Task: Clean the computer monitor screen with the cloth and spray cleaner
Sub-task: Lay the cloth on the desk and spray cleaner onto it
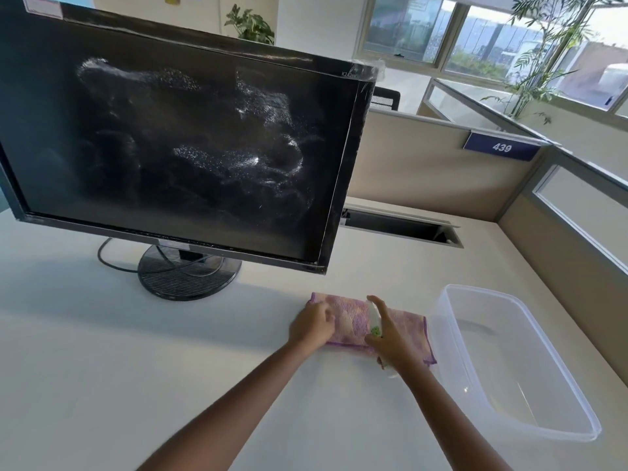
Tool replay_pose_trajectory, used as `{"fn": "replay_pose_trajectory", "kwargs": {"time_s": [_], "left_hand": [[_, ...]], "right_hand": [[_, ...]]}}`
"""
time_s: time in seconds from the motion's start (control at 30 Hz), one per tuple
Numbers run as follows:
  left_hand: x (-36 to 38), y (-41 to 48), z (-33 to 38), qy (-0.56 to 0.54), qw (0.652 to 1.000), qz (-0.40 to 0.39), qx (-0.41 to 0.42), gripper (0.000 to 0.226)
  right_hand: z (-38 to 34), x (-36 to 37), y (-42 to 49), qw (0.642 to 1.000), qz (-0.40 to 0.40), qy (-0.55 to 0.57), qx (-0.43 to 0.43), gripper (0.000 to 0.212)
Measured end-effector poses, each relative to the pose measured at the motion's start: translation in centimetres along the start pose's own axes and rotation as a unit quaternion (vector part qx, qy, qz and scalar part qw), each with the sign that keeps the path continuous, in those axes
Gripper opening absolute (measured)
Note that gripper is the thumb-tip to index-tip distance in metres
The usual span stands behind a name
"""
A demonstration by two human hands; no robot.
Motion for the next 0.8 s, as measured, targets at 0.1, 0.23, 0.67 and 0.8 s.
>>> {"fn": "replay_pose_trajectory", "kwargs": {"time_s": [0.1, 0.23, 0.67, 0.8], "left_hand": [[-0.6, 0.7, -1.0, 0.001, 0.998, -0.006, -0.06, 0.039], [-0.5, 1.0, -1.8, -0.052, 0.993, -0.029, -0.1, 0.04], [-1.0, 1.1, -1.9, -0.091, 0.989, -0.025, -0.109, 0.03], [-1.0, 0.9, -1.6, -0.08, 0.991, -0.011, -0.103, 0.029]], "right_hand": [[-0.6, 1.0, 0.7, 0.992, -0.007, -0.119, -0.028, 0.067], [-1.6, 1.9, 1.5, 0.986, -0.034, -0.156, -0.039, 0.064], [-0.8, 0.9, 1.5, 0.983, -0.001, -0.179, -0.035, 0.058], [0.6, -0.7, 0.5, 0.988, 0.019, -0.153, -0.01, 0.066]]}}
Point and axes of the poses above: each hand's wrist, its own y-axis towards the middle knuckle, its own x-axis out of the palm, z = x × y, the point moved 3 cm from there along y, towards the middle knuckle, and after that the axes turned 3 degrees about -x, right-handed, at the moved point
